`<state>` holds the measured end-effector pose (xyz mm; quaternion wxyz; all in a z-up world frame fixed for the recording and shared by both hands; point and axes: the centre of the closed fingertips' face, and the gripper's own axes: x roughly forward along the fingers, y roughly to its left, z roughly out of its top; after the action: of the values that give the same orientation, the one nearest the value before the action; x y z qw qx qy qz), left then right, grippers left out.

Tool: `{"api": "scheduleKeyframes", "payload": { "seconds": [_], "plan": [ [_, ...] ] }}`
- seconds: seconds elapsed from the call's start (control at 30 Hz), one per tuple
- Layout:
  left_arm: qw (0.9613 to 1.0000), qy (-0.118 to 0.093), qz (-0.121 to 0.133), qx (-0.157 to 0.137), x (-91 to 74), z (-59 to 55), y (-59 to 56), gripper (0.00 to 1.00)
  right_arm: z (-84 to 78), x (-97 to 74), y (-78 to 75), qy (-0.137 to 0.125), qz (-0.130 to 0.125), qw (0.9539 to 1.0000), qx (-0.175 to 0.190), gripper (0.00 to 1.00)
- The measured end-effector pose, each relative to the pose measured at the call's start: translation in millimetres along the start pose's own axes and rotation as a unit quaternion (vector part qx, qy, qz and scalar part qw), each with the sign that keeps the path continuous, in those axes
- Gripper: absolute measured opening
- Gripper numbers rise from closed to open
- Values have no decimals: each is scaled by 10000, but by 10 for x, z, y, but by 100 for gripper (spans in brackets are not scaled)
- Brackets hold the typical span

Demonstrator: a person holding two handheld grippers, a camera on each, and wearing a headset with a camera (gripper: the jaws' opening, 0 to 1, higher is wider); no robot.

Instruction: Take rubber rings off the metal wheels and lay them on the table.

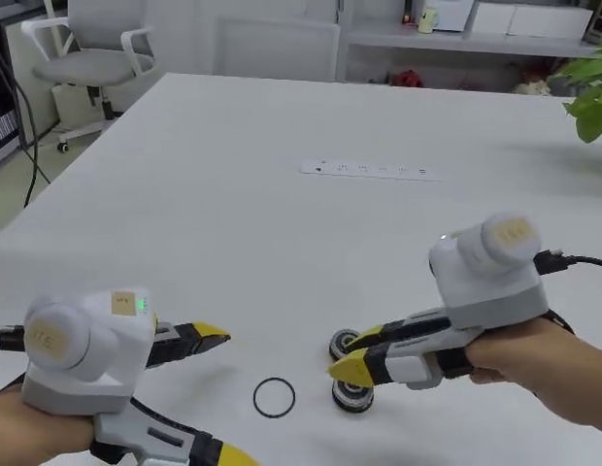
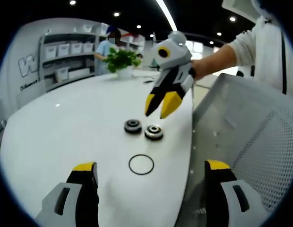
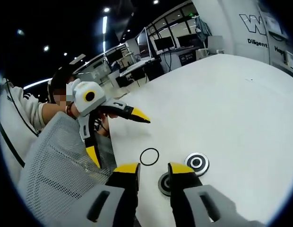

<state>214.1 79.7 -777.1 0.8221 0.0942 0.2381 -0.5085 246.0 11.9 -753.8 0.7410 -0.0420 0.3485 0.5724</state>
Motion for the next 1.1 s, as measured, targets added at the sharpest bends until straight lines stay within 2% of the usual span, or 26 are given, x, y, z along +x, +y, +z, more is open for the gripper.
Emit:
{"api": "scheduleKeyframes", "payload": {
  "seconds": [0.2, 0.47, 0.9, 1.1],
  "plan": [
    [10000, -11, 2, -9, -21, 17, -10, 95, 1, -109, 45, -245, 42, 9996, -160, 27],
    [10000, -15, -27, 34, -57, 60, -43, 95, -69, -199, 29, -348, 49, 9991, -244, 33],
    [9999, -66, 29, 70, -165, 186, -69, 94, -186, -311, -13, -177, -58, 9982, -574, 40],
    [9996, -271, 7, 51, -173, 329, -80, 93, -212, -330, 8, -185, -71, 9975, -678, 42]
  ]
}}
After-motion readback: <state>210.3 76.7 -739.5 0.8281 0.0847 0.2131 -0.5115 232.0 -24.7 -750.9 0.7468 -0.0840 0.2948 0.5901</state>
